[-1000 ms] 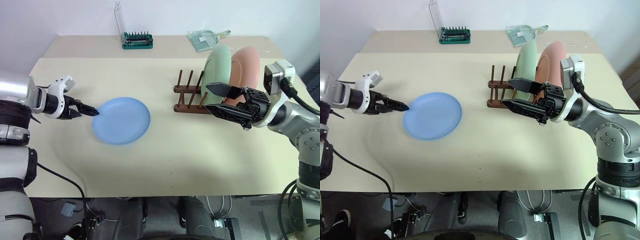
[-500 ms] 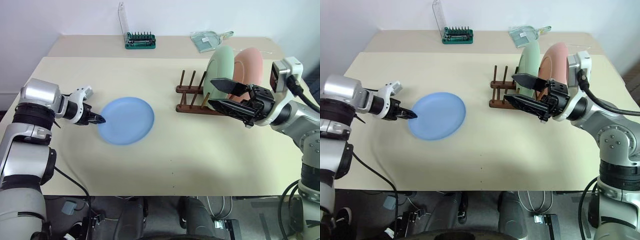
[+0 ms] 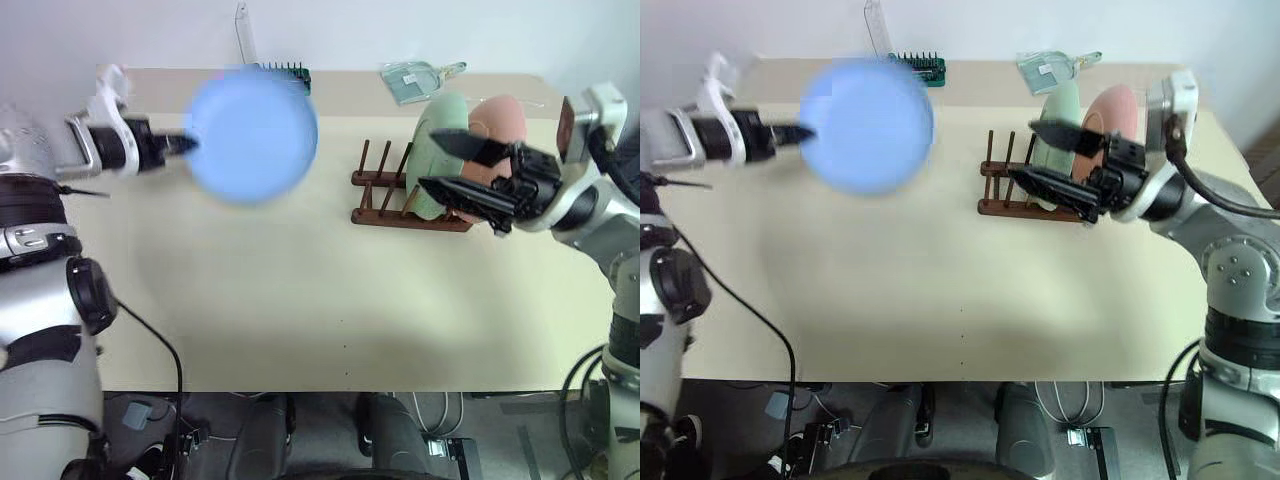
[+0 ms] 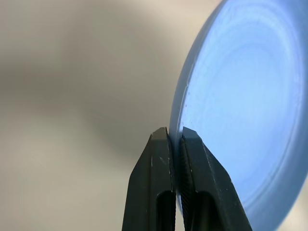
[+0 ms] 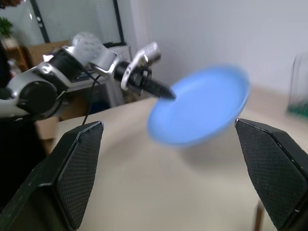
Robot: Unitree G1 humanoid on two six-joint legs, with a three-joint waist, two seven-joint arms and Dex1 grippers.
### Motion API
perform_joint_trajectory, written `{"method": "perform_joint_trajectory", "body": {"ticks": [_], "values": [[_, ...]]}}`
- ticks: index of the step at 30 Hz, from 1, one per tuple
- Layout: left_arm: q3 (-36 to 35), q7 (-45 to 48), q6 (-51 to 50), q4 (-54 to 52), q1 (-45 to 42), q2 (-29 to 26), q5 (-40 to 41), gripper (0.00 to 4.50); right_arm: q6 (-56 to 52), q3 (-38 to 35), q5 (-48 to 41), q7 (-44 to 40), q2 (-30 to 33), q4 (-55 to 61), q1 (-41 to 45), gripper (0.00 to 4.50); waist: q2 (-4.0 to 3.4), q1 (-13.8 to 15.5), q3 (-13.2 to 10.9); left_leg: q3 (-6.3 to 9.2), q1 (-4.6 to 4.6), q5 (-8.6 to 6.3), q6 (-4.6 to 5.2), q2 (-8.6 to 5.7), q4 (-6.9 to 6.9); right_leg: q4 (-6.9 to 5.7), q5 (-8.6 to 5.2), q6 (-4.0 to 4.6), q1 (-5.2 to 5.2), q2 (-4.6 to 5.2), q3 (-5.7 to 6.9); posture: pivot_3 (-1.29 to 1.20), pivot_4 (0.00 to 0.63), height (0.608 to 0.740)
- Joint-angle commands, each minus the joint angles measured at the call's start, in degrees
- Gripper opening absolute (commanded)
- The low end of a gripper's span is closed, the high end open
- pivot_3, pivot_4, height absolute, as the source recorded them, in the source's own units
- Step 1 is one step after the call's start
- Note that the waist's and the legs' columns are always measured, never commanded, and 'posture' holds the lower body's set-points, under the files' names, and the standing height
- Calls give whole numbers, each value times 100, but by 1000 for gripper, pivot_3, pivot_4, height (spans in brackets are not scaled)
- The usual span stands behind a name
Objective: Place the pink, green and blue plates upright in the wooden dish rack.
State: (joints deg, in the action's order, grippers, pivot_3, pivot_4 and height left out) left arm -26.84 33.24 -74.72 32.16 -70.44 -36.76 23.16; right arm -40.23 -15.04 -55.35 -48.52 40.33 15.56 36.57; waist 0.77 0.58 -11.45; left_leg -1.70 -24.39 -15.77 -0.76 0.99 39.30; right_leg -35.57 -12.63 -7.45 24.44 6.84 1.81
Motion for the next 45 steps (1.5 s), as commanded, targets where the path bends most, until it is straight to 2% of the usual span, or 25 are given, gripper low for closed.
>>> {"method": "perform_joint_trajectory", "body": {"ticks": [1, 4, 7, 10, 13, 15, 19, 29, 32, 39, 45], "values": [[-1346, -1268, 415, -994, -26, 957, 537, 32, 1207, 754, 1454, 329, -250, 125, 708, 4500, 1, 5, 0, 2, 1, 7, -12, 0, 0, -4, 0, 0, 0, 0, 1, 0, 150, 724], [-1917, -2194, 937, -1737, 18, 1820, 777, 32, 2954, 1446, 3191, 533, -499, -65, 1089, 4500, 13, -5, 1, 1, -3, 16, -28, -1, 3, -24, 0, 0, 2, 0, 2, 0, 150, 724], [-1865, -2651, 1638, -2538, 213, 2557, 947, 32, 4193, 1939, 4531, 827, -619, -351, 1410, 4500, 14, -23, 1, -3, -6, 24, -43, -2, 1, -23, 0, -1, 9, 0, -1, 0, 150, 724], [-1498, -3187, 2114, -3645, 606, 3680, 1218, 32, 5740, 2534, 6314, 1105, -225, -966, 1592, 4500, 17, 3, 2, -8, -6, 25, -46, -2, -1, -19, 1, 0, 10, 2, -2, 0, 150, 724], [-976, -3415, 2428, -4253, 916, 4280, 1312, 32, 6538, 2747, 7233, 1524, -102, -1487, 1616, 4500, 31, 19, 10, -5, -5, 26, -47, -4, 0, 16, 2, 0, -1, 2, 0, 0, 150, 724], [-774, -3582, 2564, -4345, 961, 4461, 1381, 32, 6684, 2833, 7633, 1787, -174, -1762, 1653, 4500, 32, 5, 9, -7, -5, 27, -48, -4, 0, 18, 5, 2, -1, 1, -2, 0, 150, 724], [-379, -3635, 2674, -4415, 1073, 4433, 1503, 32, 6775, 2844, 8301, 2324, -262, -2143, 1761, 4500, 31, -37, 9, -6, -1, 28, -50, -4, -7, 20, 5, 3, -1, 0, -2, 0, 150, 724], [55, -3939, 2737, -4421, 1309, 4371, 1874, 32, 6656, 2770, 8943, 2924, -262, -2565, 2013, 4500, 31, -8, 9, -6, -2, 28, -49, -4, -9, 27, 5, 3, -1, 0, -1, 0, 150, 724], [207, -3873, 2857, -4401, 1354, 4333, 1916, 0, 6558, 2780, 8753, 2735, -306, -2581, 1973, 3635, 31, 6, 9, -6, -2, 28, -49, -4, -9, 30, 5, 4, -3, 0, -1, 0, 150, 724], [585, -3857, 2847, -4356, 1516, 4116, 1912, 0, 6429, 2813, 8969, 2832, -308, -2573, 2025, 85, 31, -8, 9, -5, -1, 28, -49, -4, -9, 30, 5, 3, -4, -1, -1, 0, 150, 724], [911, -3679, 3089, -4302, 1650, 3975, 1813, 0, 6347, 2786, 8939, 2764, -300, -2608, 2026, 32, 27, -4, 9, -5, -2, 29, -49, -4, -9, 30, 5, 3, -3, -2, -1, 0, 150, 724]]}}
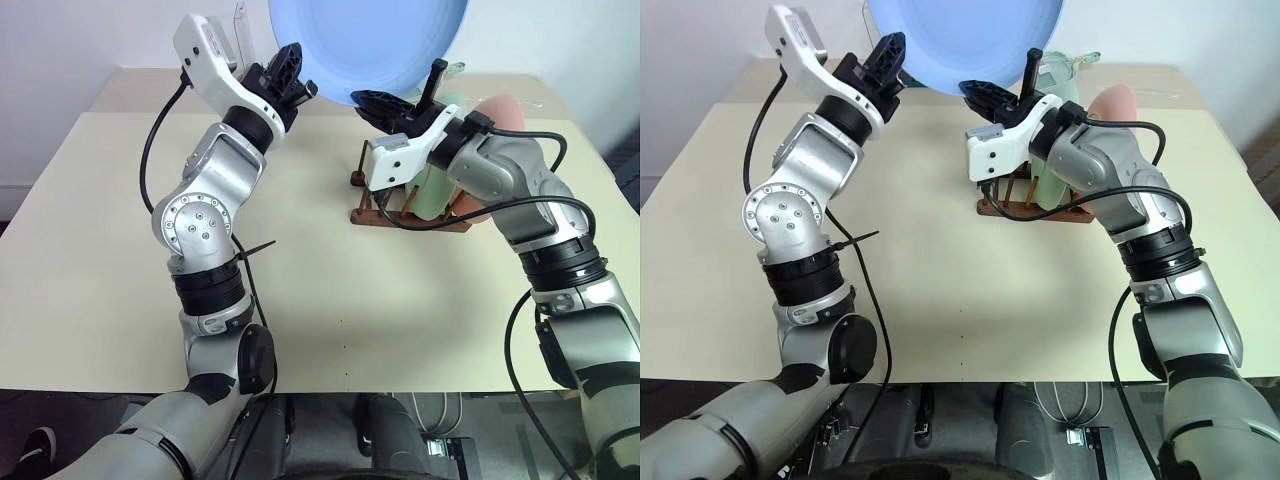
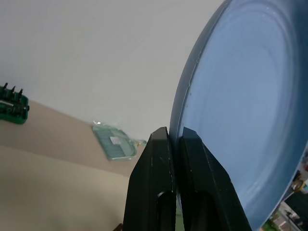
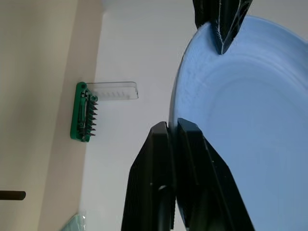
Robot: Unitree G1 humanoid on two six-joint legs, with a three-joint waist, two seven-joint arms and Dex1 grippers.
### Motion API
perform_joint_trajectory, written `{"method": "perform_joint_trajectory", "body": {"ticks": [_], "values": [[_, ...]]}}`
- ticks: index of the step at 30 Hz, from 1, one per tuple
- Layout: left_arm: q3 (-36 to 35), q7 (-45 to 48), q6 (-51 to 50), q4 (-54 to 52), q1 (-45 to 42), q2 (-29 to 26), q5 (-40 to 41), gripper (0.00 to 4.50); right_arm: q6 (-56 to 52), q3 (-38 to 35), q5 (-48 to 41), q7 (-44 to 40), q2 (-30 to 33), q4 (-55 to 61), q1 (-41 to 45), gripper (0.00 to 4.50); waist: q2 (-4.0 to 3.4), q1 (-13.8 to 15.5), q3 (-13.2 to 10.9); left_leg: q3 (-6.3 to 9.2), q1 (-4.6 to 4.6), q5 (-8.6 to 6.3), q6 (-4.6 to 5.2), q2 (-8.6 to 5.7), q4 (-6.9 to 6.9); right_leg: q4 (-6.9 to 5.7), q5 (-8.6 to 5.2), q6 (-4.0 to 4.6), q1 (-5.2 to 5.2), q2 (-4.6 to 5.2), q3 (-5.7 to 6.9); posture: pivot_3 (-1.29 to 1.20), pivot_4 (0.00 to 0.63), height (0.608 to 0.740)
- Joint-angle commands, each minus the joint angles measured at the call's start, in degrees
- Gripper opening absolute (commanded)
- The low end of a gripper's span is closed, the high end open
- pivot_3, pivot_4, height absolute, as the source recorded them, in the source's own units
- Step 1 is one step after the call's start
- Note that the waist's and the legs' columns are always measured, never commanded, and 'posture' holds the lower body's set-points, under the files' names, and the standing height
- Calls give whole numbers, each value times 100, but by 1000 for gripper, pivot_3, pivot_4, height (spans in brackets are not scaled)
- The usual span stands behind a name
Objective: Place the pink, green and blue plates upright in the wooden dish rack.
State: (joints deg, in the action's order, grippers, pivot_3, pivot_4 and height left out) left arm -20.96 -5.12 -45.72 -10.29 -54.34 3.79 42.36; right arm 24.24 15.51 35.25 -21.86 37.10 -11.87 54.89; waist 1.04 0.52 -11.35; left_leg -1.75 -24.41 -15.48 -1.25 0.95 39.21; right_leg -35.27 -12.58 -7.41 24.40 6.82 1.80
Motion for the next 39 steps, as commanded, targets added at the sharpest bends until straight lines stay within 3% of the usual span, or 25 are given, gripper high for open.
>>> {"method": "perform_joint_trajectory", "body": {"ticks": [1, 2, 5, 10, 12, 15, 18, 22, 24, 27, 30, 34, 39], "values": [[390, 251, 330, -3, 56, -108, -188, 0, -122, -274, -128, 83, 21, 144, 187, 32, 0, 4, 0, 0, 0, 0, 0, 0, 0, 0, 0, 0, 0, 0, 0, 0, 150, 724], [432, 270, 315, 43, 75, -148, -194, 0, -138, -278, -134, 74, 18, 157, 180, 32, 0, 7, 0, 0, 0, 0, 0, 0, 0, 0, 0, 0, 0, 0, 0, 0, 150, 724], [373, 478, 290, 102, 109, -183, 93, 959, -169, -280, -155, 50, 24, 171, 156, 0, 0, 5, 0, -1, 0, 0, 0, 0, 0, 0, 0, 0, 0, 0, 0, 0, 150, 724], [144, 591, 347, 103, 147, -334, 427, 3577, -274, -328, -31, 203, 109, 144, 196, 0, 0, -8, 0, 0, 0, 0, 0, 0, 0, 0, 0, 0, 0, 0, 0, 0, 150, 724], [105, 1038, 296, 15, 243, -583, 713, 4461, -442, -487, -29, 462, 68, 141, 216, 0, 0, -15, 0, 1, 0, 0, 0, 0, -1, 0, 0, 0, 0, 0, 0, 0, 150, 724], [238, 2202, 75, -34, 278, -1418, 1027, 4461, -638, -921, -735, 693, -245, 188, 221, 0, 0, -37, 0, 0, 1, 0, 0, 0, -2, -1, 0, 0, 0, 0, 0, 0, 150, 724], [92, 3183, -319, 306, 187, -2348, 1503, 4461, -1063, -1468, -2203, 451, -920, 396, 323, 0, -3, -136, 1, 2, 1, 1, -2, 3, -6, -3, 0, 1, 1, -3, 2, 0, 150, 724], [59, 3900, -139, 774, 311, -3170, 1293, 4461, -1811, -1829, -4280, -318, -1610, 1044, 463, 0, -6, -163, 0, 4, 4, 1, -2, 4, -8, -11, 0, 1, 1, -3, 3, 0, 150, 724], [121, 4148, -13, 987, 472, -3366, 1134, 4461, -2605, -2060, -5624, -664, -1929, 1517, 506, 0, -7, -163, 0, 6, 4, 1, -2, 5, -9, -27, 0, 1, 1, -3, 3, 0, 150, 724], [149, 4477, 260, 1258, 737, -3527, 906, 4461, -3718, -2412, -7060, -415, -2253, 2126, 657, 0, -8, -130, 0, 5, 3, 1, -2, 6, -6, -31, 0, 1, 1, -3, 3, 0, 150, 724], [517, 5112, 1211, 765, 1250, -3776, 169, 4461, -5092, -3100, -8975, 264, -2336, 2090, 619, 0, -4, -102, 2, 7, 2, 1, -1, 5, -4, -31, -1, 1, -1, -2, 5, 0, 150, 724], [640, 5595, 1763, 478, 1666, -3818, -36, 4461, -6327, -3686, -10832, 1332, -2244, 1782, 502, 0, -3, -104, 3, 6, 2, -4, 7, 5, -4, -29, -1, 3, -4, -2, 5, 0, 150, 724], [628, 6019, 1678, 440, 1892, -4016, 68, 4461, -6975, -3810, -11687, 2207, -2104, 1768, 238, 0, -11, -161, -1, 2, 2, -17, 29, 8, -9, -36, -1, 4, 7, -3, 3, 0, 150, 724]]}}
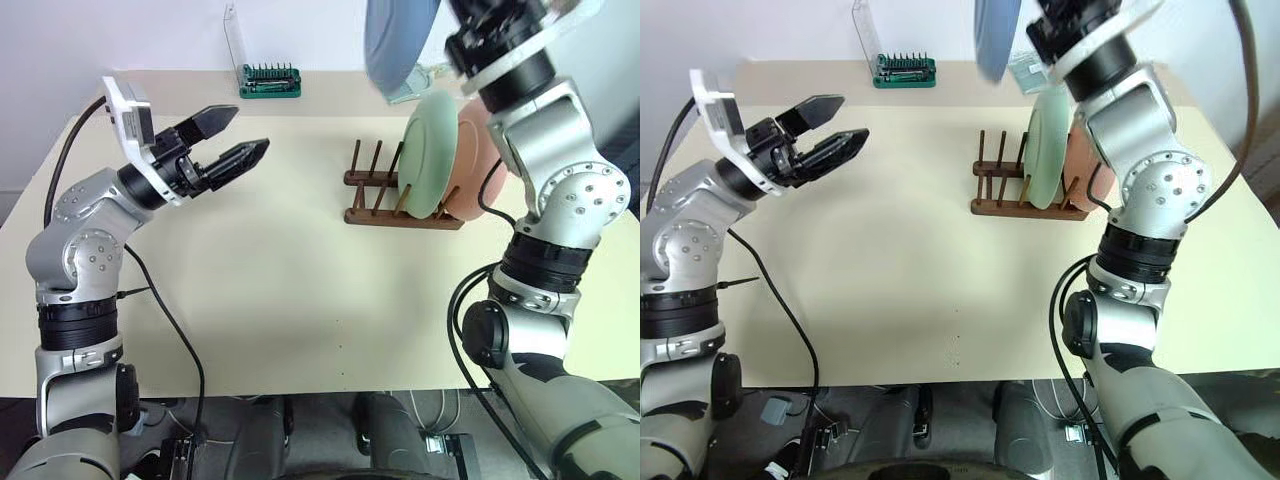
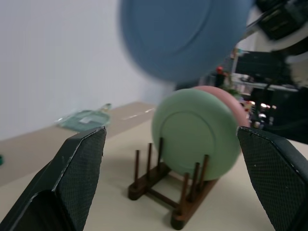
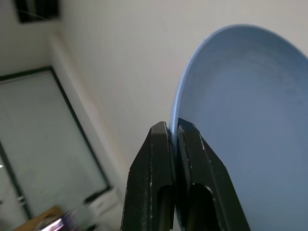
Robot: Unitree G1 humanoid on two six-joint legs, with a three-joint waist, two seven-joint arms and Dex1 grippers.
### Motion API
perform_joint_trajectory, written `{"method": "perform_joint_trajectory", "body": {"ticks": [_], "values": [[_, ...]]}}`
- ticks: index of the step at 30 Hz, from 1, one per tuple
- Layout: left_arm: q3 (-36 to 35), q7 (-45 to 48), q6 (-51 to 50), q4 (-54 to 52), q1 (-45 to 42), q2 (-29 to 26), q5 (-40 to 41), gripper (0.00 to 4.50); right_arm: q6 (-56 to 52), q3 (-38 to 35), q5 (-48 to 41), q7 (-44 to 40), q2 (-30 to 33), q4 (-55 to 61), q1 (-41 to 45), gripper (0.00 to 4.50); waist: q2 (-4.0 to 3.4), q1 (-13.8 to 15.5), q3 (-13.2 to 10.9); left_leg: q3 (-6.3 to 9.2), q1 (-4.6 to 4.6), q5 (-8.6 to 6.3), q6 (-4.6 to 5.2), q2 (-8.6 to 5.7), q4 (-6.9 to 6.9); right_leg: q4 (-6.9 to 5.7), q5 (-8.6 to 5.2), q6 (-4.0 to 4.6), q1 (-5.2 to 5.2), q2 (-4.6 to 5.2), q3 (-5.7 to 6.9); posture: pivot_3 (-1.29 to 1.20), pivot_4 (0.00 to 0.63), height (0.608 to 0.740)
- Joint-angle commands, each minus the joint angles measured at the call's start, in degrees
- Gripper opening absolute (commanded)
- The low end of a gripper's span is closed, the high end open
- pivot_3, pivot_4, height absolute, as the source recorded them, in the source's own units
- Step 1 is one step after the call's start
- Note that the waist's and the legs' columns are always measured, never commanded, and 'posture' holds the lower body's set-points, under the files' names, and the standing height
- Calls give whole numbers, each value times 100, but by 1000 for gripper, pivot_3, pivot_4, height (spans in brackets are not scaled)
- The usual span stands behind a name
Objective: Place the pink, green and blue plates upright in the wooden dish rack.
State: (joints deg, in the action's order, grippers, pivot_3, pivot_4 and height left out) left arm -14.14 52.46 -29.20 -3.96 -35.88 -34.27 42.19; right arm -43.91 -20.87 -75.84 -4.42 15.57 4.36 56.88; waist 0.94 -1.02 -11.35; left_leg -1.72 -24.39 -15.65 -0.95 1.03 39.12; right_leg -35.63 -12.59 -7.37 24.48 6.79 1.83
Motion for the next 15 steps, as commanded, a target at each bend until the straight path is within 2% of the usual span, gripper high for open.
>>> {"method": "perform_joint_trajectory", "body": {"ticks": [1, 6, 15], "values": [[-64, 373, -7, -233, 107, -283, 109, 4461, -205, -179, -695, 549, 67, 187, -11, 0, -1, -16, -1, -1, 0, -2, 3, 0, -1, -2, 0, 0, 2, 0, -1, 0, 150, 724], [-102, 893, -295, -273, 421, -746, 269, 4461, -284, -60, -1022, 960, 49, 393, -354, 0, -2, -1, -1, -3, 0, -5, 8, 0, -1, -4, 0, 0, 4, 0, -3, 0, 150, 724], [13, 1023, 95, -173, 420, -847, -127, 4461, -44, 169, -740, 1052, -36, 581, -825, 0, -3, 20, -1, 0, -3, -7, 12, 0, 3, -5, 0, -1, 4, 0, -3, 0, 150, 724]]}}
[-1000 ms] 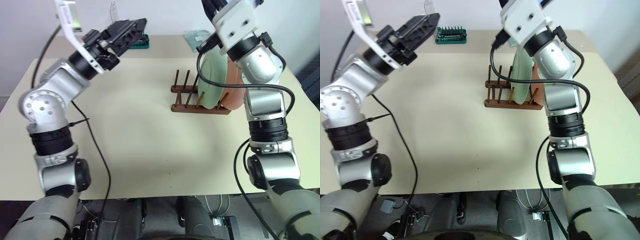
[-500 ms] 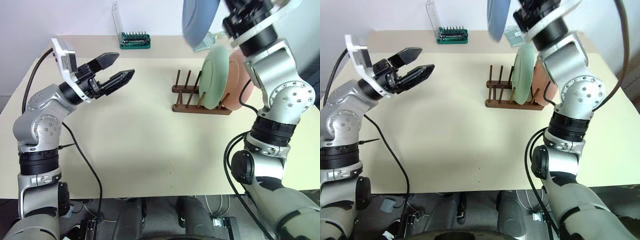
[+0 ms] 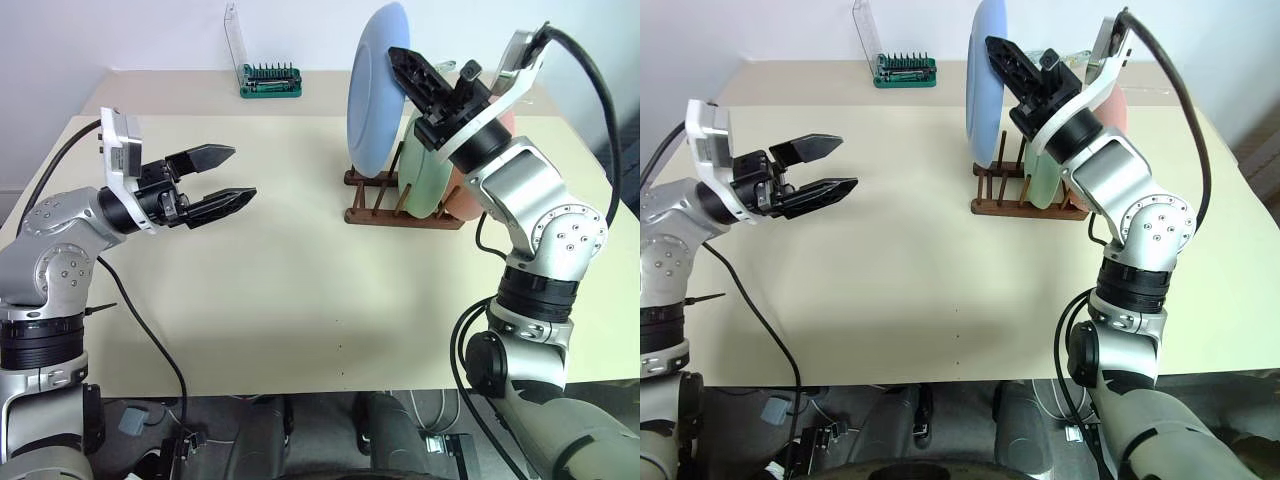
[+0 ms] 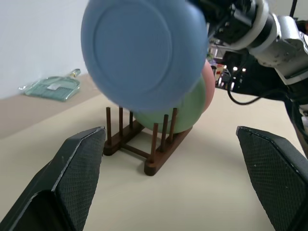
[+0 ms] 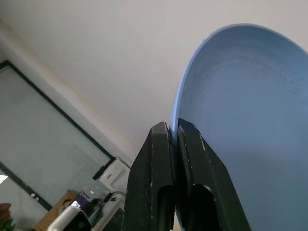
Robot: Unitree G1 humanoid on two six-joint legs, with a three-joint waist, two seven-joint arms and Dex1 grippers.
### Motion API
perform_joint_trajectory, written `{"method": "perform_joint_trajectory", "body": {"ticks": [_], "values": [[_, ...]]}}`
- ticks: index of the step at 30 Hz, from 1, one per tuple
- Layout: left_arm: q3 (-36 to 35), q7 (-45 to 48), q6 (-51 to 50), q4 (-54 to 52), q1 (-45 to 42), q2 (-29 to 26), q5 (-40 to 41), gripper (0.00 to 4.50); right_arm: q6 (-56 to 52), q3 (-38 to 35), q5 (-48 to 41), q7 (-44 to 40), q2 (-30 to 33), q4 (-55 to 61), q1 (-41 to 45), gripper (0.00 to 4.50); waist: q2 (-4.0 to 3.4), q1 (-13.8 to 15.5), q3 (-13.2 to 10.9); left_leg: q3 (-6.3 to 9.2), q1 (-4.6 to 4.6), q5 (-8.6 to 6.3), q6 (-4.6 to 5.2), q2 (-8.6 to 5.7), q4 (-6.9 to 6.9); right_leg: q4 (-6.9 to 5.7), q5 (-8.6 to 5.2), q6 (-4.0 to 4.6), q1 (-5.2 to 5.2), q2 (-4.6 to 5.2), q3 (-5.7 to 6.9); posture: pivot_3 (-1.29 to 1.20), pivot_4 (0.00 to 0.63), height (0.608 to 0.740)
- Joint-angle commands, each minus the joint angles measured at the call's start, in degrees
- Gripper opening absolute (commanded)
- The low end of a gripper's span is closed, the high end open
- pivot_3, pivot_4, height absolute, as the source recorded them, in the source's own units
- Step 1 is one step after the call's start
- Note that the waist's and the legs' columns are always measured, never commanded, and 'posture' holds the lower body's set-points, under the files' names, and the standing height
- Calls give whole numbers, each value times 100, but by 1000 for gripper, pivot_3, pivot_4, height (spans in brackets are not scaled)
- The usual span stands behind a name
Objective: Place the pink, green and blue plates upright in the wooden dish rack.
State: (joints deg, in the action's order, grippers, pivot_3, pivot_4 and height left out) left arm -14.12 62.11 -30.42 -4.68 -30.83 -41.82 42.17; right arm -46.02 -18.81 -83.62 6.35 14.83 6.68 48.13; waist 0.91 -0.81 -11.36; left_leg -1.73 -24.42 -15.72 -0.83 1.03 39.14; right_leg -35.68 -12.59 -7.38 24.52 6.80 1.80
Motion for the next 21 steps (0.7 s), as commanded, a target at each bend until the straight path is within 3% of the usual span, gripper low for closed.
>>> {"method": "perform_joint_trajectory", "body": {"ticks": [1, 21], "values": [[18, 69, 283, -102, -87, -69, -166, 4461, 187, -28, 58, -14, 44, 352, 41, 0, 0, -1, 0, 0, 0, 0, 0, 0, 0, 0, 0, 0, 0, 0, 0, 0, 150, 724], [157, -142, 589, -63, -140, 166, -436, 4461, 318, -21, 388, -273, -24, -58, -304, 0, 0, -2, 0, 0, 0, 0, 0, 0, 0, 1, 0, 0, 0, 0, 0, 0, 150, 724]]}}
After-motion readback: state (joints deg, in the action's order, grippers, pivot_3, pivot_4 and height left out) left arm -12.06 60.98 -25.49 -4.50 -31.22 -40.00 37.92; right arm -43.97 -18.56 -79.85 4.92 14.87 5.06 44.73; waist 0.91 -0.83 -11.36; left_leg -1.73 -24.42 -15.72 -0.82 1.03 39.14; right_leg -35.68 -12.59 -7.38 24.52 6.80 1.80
